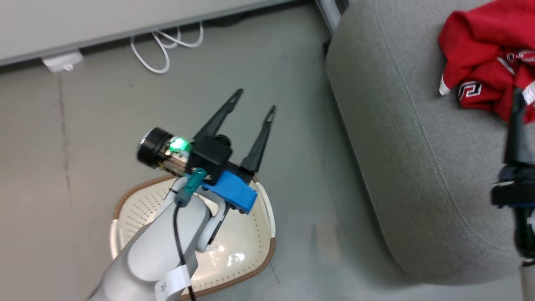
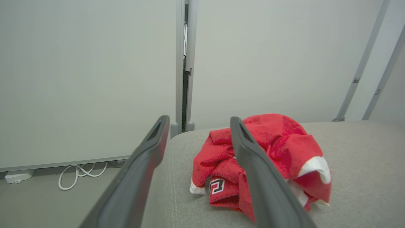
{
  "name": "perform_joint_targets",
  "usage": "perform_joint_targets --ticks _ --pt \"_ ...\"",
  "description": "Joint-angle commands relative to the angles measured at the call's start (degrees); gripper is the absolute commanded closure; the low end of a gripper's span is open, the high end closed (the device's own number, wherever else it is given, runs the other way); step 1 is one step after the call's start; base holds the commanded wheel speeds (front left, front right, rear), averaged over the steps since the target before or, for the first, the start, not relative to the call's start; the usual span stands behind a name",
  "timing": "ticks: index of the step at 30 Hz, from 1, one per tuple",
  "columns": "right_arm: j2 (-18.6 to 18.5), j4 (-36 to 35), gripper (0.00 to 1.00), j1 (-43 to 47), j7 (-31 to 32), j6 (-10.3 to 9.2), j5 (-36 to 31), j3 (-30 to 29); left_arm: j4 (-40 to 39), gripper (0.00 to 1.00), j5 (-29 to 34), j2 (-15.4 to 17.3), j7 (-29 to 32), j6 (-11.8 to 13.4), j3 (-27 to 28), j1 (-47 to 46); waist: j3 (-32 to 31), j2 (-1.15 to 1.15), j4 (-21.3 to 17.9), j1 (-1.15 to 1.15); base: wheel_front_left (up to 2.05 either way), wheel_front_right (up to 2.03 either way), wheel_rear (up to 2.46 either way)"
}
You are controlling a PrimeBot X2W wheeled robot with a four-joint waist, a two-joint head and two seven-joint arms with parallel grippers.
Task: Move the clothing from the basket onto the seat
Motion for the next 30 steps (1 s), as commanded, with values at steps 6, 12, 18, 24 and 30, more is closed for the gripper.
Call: perform_joint_targets --ticks 6,12,18,24,30 --pt "2.16 -0.70 0.00 2.42 -0.02 0.01 0.93 6.65 -3.54 0.00 0.95 1.23 -0.26 1.88 7.52 6.47 -6.32 0.00 5.14 0.01 0.00 0.00 0.00" --pt "3.30 0.99 0.00 3.10 -0.02 0.01 1.14 10.57 -6.30 0.00 2.55 1.32 -0.27 2.35 14.93 12.56 -9.54 0.00 7.45 0.01 0.00 0.00 0.00" --pt "4.89 2.17 0.00 5.23 -0.02 0.01 0.45 12.30 -7.86 0.00 4.61 0.36 -0.26 1.56 21.43 18.73 -12.28 0.00 8.78 0.01 0.00 0.00 0.00" --pt "6.27 2.15 0.00 8.13 -0.02 0.01 -0.51 12.56 -7.88 0.00 6.25 -1.04 -0.26 0.28 25.77 23.38 -14.42 0.00 9.33 0.01 0.00 0.00 0.00" --pt "7.36 2.42 0.00 11.77 -0.02 0.01 -0.99 11.98 -7.22 0.00 8.18 -2.89 -0.26 -1.05 30.06 27.76 -16.34 0.00 9.68 0.01 0.00 0.00 0.00"
